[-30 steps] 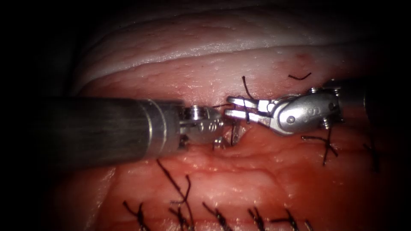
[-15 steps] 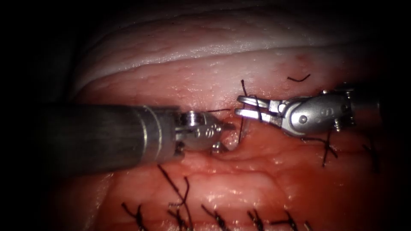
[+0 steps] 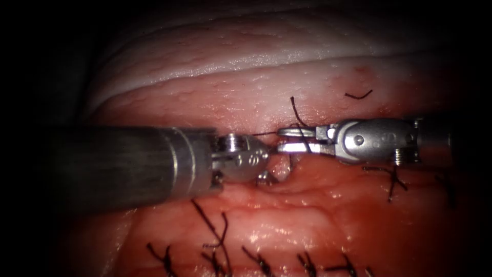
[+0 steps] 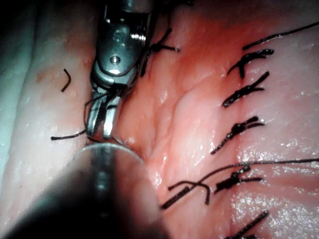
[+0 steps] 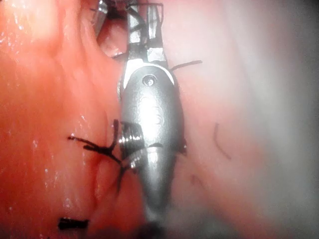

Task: Wound Closure
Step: Push needle through flesh below wound with right end-effector

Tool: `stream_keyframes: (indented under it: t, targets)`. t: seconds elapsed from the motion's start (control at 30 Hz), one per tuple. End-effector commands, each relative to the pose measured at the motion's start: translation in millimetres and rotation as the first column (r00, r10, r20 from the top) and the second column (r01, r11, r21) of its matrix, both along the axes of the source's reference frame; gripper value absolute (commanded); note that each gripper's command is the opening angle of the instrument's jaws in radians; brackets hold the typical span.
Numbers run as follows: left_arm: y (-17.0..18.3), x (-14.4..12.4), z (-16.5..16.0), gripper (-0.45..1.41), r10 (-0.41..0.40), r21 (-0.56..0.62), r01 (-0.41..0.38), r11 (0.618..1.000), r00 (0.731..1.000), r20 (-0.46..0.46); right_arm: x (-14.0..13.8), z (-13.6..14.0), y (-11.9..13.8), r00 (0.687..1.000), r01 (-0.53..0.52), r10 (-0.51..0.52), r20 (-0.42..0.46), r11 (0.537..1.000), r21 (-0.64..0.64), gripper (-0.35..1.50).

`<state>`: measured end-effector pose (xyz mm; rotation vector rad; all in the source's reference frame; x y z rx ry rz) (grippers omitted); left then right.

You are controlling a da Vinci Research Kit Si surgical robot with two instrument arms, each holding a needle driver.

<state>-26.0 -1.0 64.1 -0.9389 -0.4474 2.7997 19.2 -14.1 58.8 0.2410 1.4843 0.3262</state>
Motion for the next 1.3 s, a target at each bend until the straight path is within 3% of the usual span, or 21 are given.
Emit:
stream_keyframes:
  t: [0.03,0.2,0.33,0.43,0.6,0.87,1.0,1.3]
  targets:
    - [0.3,-0.5,0.3,0.42,-0.014,-0.004,0.014,1.0,1.0,0.002,1.1,0.4,-0.7,1.0,0.011,-0.01,-0.011,0.996,0.089,-0.35]
    - [0.7,-0.2,-0.9,0.49,-0.056,-0.055,0.056,0.997,0.998,0.007,1.0,1.0,0.0,0.999,-0.044,0.039,0.031,0.98,0.193,-0.35]
    - [1.1,0.4,-2.9,0.49,-0.147,-0.113,0.15,0.982,0.988,0.037,0.6,1.8,1.1,0.989,-0.14,0.124,0.081,0.963,0.232,-0.35]
    - [1.3,1.2,-4.6,0.44,-0.21,-0.149,0.217,0.965,0.976,0.064,0.1,2.3,1.8,0.983,-0.172,0.151,0.104,0.955,0.241,-0.35]
    - [-0.1,2.5,-7.4,0.17,-0.268,-0.185,0.279,0.942,0.96,0.081,-1.4,2.8,3.1,0.976,-0.204,0.173,0.135,0.943,0.262,-0.35]
    - [-5.3,-1.0,-6.5,-0.1,-0.246,-0.183,0.264,0.947,0.963,0.112,-1.3,3.4,4.1,0.978,-0.203,0.171,0.119,0.911,0.36,-0.35]
    - [-5.6,-2.4,-6.0,-0.1,-0.232,-0.172,0.249,0.953,0.966,0.117,-1.3,3.4,4.1,0.98,-0.195,0.166,0.105,0.883,0.426,-0.35]
    - [-7.6,-2.5,-3.8,-0.1,-0.17,-0.16,0.18,0.97,0.983,0.075,-1.2,3.3,3.8,0.991,-0.13,0.096,0.091,0.83,0.542,-0.35]
